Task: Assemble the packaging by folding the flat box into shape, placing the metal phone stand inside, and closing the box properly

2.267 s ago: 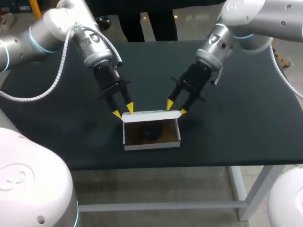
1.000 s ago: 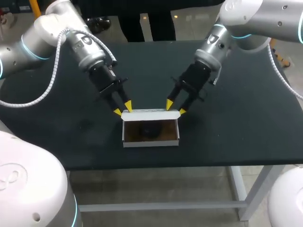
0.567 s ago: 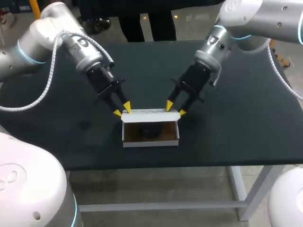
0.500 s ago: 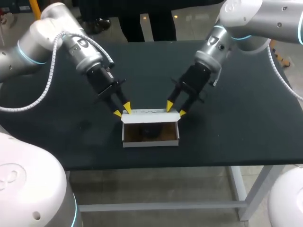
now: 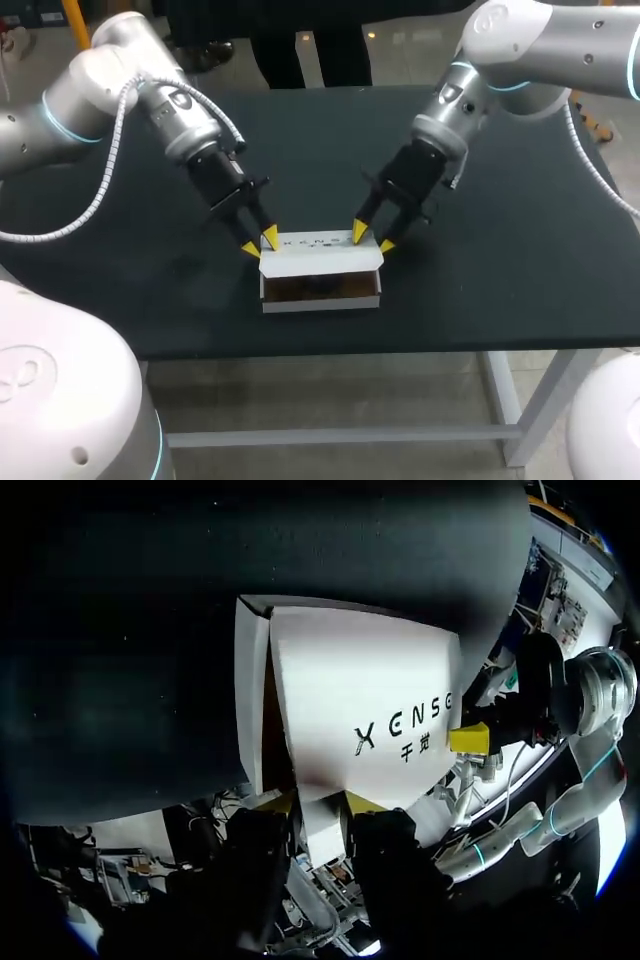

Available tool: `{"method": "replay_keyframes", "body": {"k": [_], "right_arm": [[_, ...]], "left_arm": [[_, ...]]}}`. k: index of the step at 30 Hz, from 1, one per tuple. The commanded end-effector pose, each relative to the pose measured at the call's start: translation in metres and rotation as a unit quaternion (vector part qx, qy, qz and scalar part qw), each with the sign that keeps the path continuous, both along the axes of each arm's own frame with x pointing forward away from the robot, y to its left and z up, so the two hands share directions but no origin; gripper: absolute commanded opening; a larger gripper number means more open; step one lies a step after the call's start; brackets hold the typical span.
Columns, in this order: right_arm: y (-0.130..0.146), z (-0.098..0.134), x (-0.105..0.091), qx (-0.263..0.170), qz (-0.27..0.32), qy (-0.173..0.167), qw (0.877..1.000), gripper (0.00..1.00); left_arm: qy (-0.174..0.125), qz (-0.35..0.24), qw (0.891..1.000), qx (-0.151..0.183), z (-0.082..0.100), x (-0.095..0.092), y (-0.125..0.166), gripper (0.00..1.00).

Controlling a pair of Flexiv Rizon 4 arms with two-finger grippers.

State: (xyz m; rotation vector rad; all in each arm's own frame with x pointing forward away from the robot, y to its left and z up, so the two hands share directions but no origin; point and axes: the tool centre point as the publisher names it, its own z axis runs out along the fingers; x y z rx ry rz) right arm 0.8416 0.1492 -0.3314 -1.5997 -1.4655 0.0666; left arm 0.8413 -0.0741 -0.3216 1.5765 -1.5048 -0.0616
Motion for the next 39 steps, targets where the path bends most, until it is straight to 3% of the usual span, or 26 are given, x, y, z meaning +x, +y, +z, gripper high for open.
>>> {"method": "replay_keyframes", "body": {"k": [1, 19, 39], "right_arm": [[0.004, -0.003, 0.002, 0.001, 0.005, 0.002, 1.000, 0.45], [0.005, -0.011, -0.002, -0.004, 0.019, -0.005, 1.000, 0.51], [0.005, -0.022, -0.002, 0.004, 0.023, -0.005, 1.000, 0.53]], "left_arm": [[-0.008, 0.003, 1.000, 0.001, 0.000, -0.007, -0.001, 0.29], [-0.022, -0.001, 1.000, 0.003, -0.004, -0.013, 0.005, 0.32], [-0.036, -0.011, 0.999, 0.007, -0.008, -0.007, 0.008, 0.35]]}}
